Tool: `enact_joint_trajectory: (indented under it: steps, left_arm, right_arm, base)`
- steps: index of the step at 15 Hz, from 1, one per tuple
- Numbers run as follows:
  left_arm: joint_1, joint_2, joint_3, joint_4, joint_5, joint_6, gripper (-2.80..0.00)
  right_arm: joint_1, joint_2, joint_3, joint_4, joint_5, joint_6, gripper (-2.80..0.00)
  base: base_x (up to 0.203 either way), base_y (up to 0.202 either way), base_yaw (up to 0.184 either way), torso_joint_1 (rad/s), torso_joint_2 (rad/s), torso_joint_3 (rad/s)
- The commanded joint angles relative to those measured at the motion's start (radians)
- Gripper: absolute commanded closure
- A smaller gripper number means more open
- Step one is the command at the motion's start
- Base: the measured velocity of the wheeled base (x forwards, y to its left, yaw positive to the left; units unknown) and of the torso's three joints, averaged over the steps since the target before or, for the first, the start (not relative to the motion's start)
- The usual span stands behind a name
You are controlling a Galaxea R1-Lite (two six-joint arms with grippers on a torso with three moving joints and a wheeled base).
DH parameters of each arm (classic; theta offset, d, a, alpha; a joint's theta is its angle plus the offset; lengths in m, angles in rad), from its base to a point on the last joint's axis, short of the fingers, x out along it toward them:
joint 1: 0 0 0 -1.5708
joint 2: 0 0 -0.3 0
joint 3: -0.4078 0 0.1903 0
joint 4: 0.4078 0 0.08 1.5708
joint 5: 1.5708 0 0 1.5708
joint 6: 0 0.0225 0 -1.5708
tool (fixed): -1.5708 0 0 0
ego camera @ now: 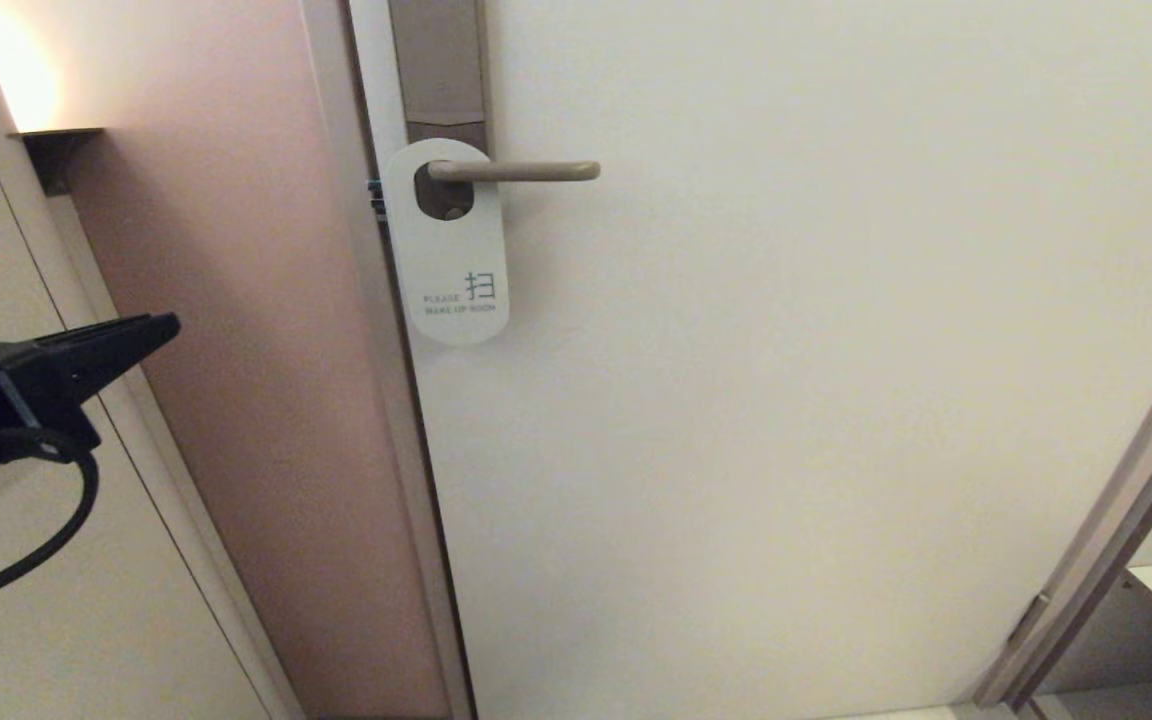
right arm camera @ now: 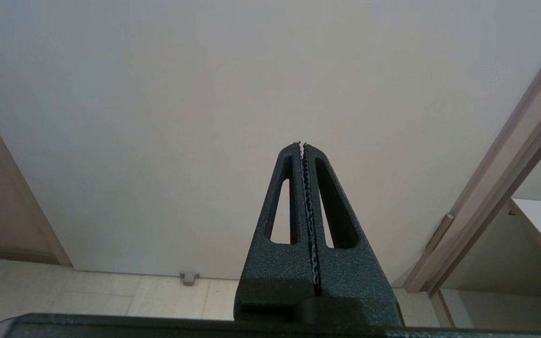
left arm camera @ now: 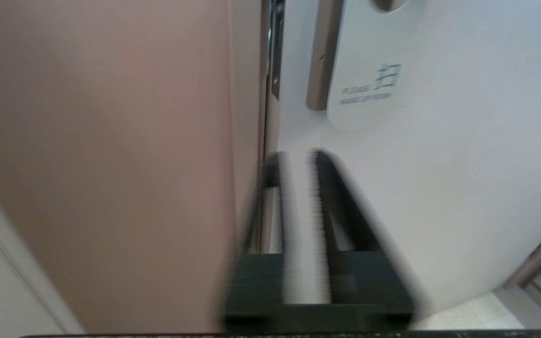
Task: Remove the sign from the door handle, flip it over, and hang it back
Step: Take down the sign
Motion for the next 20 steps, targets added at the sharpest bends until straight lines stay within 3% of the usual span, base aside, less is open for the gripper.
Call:
enact_joint_trajectory:
  steps: [1, 4, 7, 9, 10, 13, 17, 20]
  left_arm:
    - [-0.005, 0.099, -0.023, -0.013, -0.002, -0.002, -2.8]
    - [-0.021, 0.175, -0.045, -0.073, -0.056, 0.001, -2.8]
    - [-0.031, 0.247, -0.045, -0.205, -0.072, 0.0, -2.8]
    - [-0.032, 0.281, -0.046, -0.252, -0.139, 0.0, -2.8]
    - [-0.032, 0.293, -0.047, -0.258, -0.184, -0.001, -2.8]
    - [-0.037, 0.337, -0.054, -0.259, -0.233, -0.005, -2.8]
    - [-0.038, 0.425, -0.121, -0.259, -0.29, -0.066, -2.8]
    - [-0.038, 0.472, -0.173, -0.26, -0.383, -0.116, -2.8]
  right_arm:
    - [0.0, 0.0, 0.0, 0.0, 0.001, -0.001, 0.0]
    - [0.0, 0.0, 0.0, 0.0, 0.001, -0.001, 0.0]
    - [0.0, 0.0, 0.0, 0.0, -0.001, 0.0, 0.0]
    - [0.0, 0.0, 0.0, 0.0, 0.0, -0.001, 0.0]
    - [0.0, 0.0, 0.0, 0.0, 0.001, 0.0, 0.0]
    - [0.0, 0.0, 0.0, 0.0, 0.001, -0.001, 0.0]
    - [0.0, 0.0, 0.0, 0.0, 0.001, -0.001, 0.0]
    - [0.0, 0.0, 0.0, 0.0, 0.001, -0.001, 0.0]
  base:
    - [0.0, 0.0, 0.0, 0.0, 0.0, 0.0]
    - [0.0, 0.0, 0.0, 0.0, 0.0, 0.0]
    - [0.0, 0.0, 0.0, 0.0, 0.0, 0.0]
    - [0.0, 0.0, 0.0, 0.0, 0.0, 0.0]
    - [0.0, 0.0, 0.0, 0.0, 0.0, 0.0]
    - [0.0, 0.0, 0.0, 0.0, 0.0, 0.0]
    - [0.0, 0.0, 0.0, 0.0, 0.0, 0.0]
    - [0.0, 0.0, 0.0, 0.0, 0.0, 0.0]
